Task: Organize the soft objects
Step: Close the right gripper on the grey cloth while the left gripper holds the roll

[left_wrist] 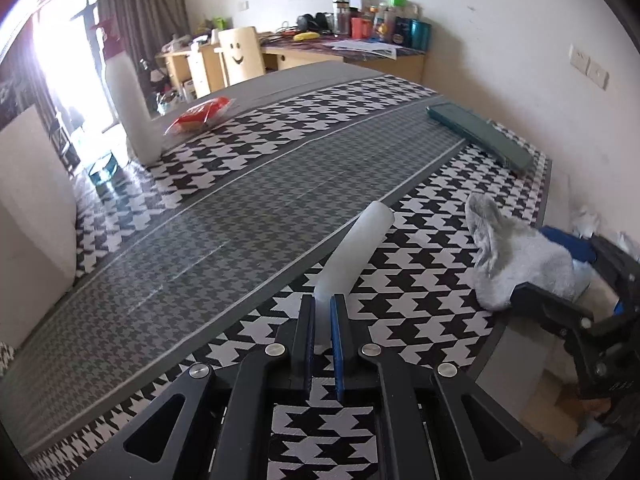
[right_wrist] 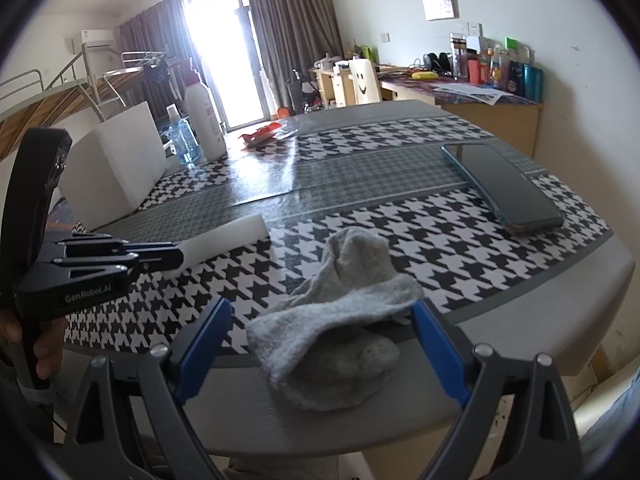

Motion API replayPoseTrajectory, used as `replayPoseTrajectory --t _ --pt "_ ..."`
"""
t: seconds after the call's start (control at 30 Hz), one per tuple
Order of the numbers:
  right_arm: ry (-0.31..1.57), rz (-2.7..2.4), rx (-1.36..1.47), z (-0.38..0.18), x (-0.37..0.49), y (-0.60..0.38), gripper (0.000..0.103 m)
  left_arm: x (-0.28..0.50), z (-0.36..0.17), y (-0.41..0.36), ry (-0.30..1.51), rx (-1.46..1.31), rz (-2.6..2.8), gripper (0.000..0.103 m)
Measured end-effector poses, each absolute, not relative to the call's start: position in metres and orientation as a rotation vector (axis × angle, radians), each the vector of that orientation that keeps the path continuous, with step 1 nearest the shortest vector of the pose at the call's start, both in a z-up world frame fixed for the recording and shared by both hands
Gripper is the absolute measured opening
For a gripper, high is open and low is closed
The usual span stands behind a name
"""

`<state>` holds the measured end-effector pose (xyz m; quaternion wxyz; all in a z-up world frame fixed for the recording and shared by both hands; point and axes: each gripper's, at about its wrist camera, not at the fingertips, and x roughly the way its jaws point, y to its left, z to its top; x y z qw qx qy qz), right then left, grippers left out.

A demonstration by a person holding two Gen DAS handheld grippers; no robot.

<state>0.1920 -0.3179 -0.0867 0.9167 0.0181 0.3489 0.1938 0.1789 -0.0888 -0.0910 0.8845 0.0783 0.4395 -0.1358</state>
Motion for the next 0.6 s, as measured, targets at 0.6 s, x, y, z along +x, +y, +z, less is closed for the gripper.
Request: replayPoseTrajectory --t 0.6 --pt "0.720 0.407 0.051 -0.087 0.191 -0.319 0.094 0.192 -0.100 -0.087 0.938 0.167 -0.296 0.018"
